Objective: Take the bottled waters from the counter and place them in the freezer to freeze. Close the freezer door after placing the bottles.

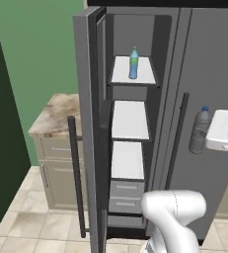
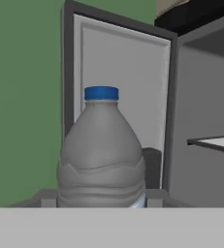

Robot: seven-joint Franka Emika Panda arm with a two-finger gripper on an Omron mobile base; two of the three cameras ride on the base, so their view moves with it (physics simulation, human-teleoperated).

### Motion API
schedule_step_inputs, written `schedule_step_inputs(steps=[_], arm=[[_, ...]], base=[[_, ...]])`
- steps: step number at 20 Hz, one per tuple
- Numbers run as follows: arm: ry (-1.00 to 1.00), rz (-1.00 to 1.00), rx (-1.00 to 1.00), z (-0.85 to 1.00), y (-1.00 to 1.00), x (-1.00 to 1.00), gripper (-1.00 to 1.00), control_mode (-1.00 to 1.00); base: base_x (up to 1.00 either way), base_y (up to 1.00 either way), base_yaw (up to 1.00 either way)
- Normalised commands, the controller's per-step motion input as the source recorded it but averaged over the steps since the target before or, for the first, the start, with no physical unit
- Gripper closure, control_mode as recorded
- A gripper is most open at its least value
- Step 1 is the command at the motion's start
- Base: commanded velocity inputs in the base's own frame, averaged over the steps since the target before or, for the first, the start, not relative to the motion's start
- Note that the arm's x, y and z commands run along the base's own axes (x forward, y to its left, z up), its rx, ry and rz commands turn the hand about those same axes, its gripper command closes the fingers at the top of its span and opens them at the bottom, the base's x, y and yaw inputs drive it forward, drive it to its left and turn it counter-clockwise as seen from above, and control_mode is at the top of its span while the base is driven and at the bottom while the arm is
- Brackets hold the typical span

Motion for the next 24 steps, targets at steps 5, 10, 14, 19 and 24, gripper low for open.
schedule_step_inputs(steps=[5, 10, 14, 19, 24], arm=[[0.0, 0.0, 0.0, 0.0, 0.0, 0.0, 1.0, 1.0], [0.0, 0.0, 0.0, 0.0, 0.0, 0.0, 1.0, 1.0], [0.0, 0.0, 0.0, 0.0, 0.0, 0.0, 1.0, 1.0], [0.0, 0.0, 0.0, 0.0, 0.0, 0.0, 1.0, 1.0], [0.0, 0.0, 0.0, 0.0, 0.0, 0.0, 1.0, 1.0]], base=[[0.61, 0.0, 0.12], [0.41, 0.0, 0.07], [0.13, 0.06, 0.0], [0.08, 0.21, 0.0], [0.16, 0.27, 0.0]])
